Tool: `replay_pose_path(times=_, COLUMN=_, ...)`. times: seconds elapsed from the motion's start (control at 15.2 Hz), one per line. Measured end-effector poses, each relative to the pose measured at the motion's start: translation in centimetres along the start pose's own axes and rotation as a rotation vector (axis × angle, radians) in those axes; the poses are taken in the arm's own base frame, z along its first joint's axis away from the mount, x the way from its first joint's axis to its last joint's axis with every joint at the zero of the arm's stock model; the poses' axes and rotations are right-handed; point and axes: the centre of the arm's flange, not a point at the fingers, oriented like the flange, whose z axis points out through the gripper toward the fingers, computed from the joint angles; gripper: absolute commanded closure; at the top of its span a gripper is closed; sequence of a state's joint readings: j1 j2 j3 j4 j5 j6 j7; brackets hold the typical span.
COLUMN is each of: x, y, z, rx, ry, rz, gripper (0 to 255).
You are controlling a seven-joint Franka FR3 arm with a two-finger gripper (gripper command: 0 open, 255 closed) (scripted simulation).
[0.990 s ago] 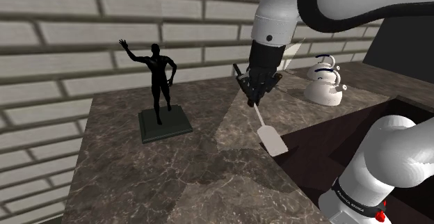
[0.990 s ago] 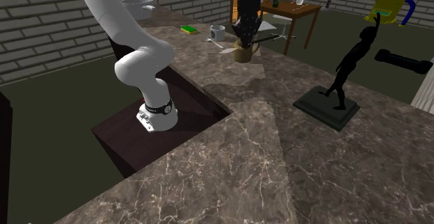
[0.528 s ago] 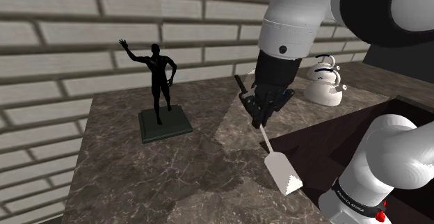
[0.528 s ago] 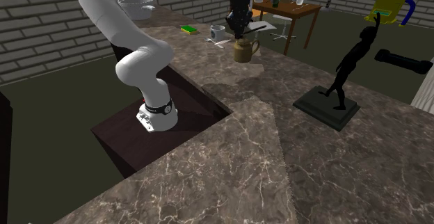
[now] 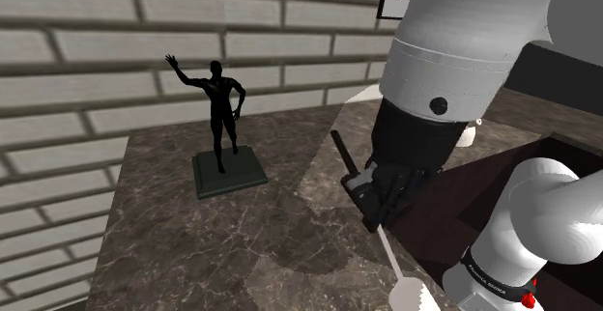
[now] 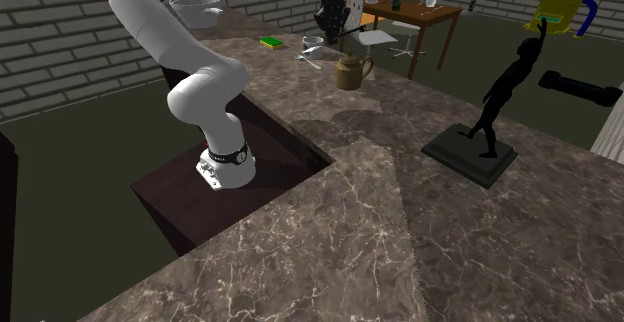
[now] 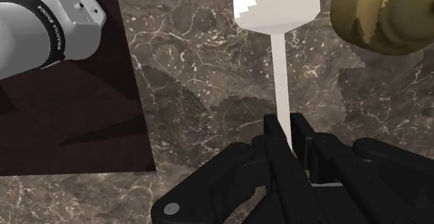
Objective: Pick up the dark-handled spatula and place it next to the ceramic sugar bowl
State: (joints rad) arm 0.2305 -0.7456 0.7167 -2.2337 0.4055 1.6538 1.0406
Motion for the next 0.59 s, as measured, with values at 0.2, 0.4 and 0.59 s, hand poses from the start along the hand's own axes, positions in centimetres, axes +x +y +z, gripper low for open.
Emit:
replay_pose_path(times=0.2, x=-3.7, y=-1.3, z=0.0, rx=0.0, ry=0.001, rz=0.001, gripper=255)
replay_pose_path(times=0.4, x=-7.2, y=-3.2, z=-0.3, rx=0.0, ry=0.001, rz=0.001, gripper=255)
replay_pose_path(times=0.59, x=-10.8, y=-4.8, z=-0.8, rx=0.0, ry=0.001, rz=0.001, gripper=255)
